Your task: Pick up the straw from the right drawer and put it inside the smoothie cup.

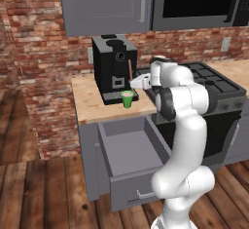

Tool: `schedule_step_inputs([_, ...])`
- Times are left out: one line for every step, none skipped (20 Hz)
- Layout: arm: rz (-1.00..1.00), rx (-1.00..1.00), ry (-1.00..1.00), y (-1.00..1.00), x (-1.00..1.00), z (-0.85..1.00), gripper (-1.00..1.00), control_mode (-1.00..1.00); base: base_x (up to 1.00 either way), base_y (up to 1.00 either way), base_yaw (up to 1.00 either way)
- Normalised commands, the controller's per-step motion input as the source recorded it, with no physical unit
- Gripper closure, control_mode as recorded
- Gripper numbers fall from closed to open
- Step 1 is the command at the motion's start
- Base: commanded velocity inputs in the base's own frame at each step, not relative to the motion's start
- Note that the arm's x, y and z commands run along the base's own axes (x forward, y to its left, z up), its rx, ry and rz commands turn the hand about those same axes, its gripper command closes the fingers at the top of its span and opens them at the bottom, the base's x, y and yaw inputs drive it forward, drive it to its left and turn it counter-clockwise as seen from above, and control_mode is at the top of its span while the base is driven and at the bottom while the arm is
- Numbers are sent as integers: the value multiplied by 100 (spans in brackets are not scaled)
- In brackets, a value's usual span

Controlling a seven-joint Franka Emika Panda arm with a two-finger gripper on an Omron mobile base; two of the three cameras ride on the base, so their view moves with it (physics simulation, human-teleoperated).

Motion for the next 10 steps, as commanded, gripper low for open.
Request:
schedule_step_inputs([0,0,0,0,23,-5,100,-100,0,0,0])
schedule_step_inputs([0,0,0,0,22,-6,100,-100,0,0,0])
schedule_step_inputs([0,0,0,0,21,-10,100,-100,0,0,0])
schedule_step_inputs([0,0,0,0,17,-11,100,-100,0,0,0])
schedule_step_inputs([0,0,-3,0,11,-16,100,-100,0,0,0])
schedule_step_inputs([0,0,-5,0,9,-18,100,-100,0,0,0])
schedule_step_inputs([0,0,-5,0,7,-18,100,-100,0,0,0])
schedule_step_inputs([0,0,-5,0,8,-17,100,-100,0,0,0])
schedule_step_inputs([0,0,-5,0,11,-14,100,-100,0,0,0])
schedule_step_inputs([0,0,-3,0,12,-11,100,-100,0,0,0])
